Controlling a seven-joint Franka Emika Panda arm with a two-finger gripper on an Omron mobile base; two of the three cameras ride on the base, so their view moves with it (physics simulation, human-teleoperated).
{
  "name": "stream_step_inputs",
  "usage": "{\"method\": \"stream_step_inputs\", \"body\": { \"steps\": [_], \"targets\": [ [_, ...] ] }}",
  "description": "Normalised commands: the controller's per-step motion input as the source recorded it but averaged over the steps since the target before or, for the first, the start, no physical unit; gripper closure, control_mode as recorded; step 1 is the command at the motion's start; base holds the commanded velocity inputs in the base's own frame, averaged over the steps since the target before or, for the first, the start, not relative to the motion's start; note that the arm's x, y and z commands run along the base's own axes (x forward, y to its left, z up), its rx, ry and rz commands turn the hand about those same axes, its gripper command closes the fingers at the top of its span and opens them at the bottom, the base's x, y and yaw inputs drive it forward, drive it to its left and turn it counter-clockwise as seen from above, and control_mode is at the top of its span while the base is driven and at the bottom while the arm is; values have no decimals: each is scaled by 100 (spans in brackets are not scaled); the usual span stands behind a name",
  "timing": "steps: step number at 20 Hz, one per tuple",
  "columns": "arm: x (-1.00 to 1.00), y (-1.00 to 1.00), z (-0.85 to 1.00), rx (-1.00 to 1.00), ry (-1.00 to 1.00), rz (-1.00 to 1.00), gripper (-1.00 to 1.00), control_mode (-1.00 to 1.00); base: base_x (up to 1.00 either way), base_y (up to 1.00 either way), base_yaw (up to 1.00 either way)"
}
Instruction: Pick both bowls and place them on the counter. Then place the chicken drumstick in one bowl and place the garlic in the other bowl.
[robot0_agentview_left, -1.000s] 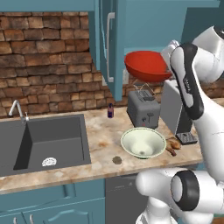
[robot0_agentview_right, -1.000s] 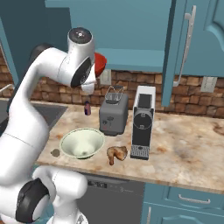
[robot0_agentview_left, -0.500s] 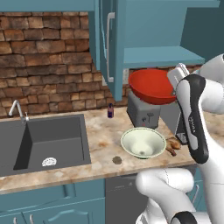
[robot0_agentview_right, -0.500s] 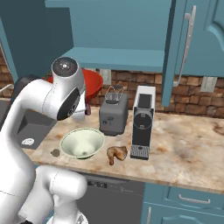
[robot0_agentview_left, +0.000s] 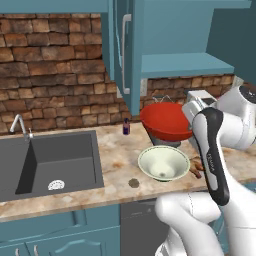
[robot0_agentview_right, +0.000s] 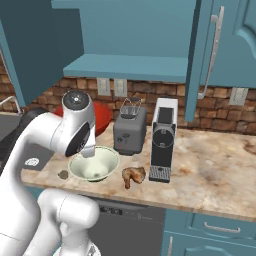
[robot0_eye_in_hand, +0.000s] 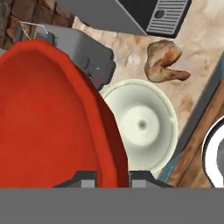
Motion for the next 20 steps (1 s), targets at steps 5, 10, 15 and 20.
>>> {"method": "stream_step_inputs", "body": {
  "steps": [5,10,15,20],
  "targets": [
    [0,26,-45,0,8,9,100,-100,0,0,0],
    [0,44,-39,2,7,6,100,-100,0,0,0],
    [8,48,-36,1,7,5,100,-100,0,0,0],
    [21,42,-33,1,6,6,100,-100,0,0,0]
  ]
}}
